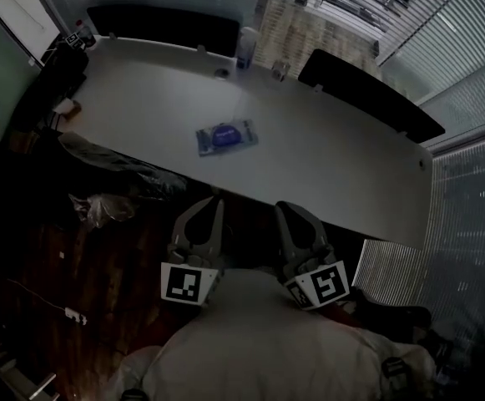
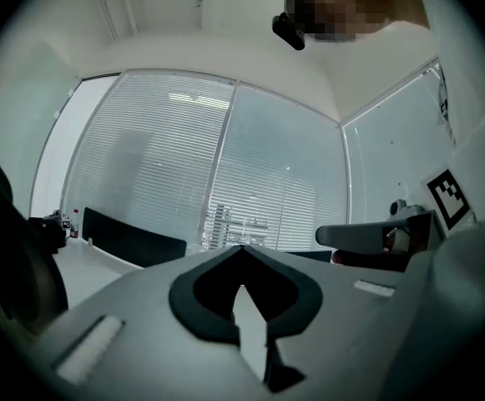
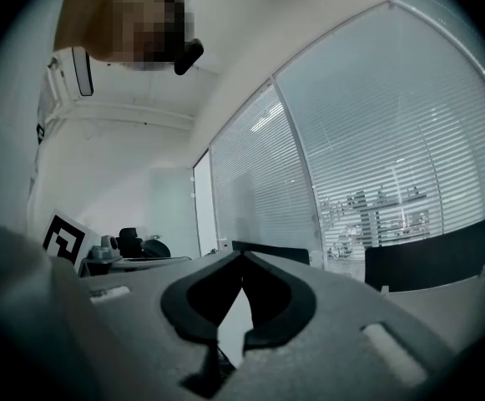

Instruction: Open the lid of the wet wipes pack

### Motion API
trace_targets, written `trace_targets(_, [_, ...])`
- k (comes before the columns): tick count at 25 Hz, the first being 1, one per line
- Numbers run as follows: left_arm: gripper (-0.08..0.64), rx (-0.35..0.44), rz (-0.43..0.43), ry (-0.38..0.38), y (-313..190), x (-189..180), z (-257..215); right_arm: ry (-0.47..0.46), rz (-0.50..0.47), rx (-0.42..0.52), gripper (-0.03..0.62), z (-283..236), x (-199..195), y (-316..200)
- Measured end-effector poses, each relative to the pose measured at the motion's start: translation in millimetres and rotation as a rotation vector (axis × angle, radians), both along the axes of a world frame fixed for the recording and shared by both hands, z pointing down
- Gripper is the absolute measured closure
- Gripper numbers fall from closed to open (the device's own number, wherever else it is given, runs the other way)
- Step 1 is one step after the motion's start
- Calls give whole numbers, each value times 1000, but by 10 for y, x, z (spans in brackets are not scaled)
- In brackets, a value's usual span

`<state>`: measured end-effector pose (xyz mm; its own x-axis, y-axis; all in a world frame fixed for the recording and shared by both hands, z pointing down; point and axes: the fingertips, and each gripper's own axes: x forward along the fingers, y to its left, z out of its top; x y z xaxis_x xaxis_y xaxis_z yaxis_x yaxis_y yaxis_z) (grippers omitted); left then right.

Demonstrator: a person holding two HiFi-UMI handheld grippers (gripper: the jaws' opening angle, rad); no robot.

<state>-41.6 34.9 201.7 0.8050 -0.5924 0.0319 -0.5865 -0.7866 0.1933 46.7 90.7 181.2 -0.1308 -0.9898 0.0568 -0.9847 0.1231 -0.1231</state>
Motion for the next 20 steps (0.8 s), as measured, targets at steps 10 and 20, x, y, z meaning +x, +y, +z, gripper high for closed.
trace_targets(10, [557, -8, -31, -62, -679, 164, 174, 119, -74, 17, 592, 35, 196, -692])
trace_targets(20, [557, -151, -140, -230, -1181, 454, 1166, 316, -318, -108, 592, 724, 459, -1485])
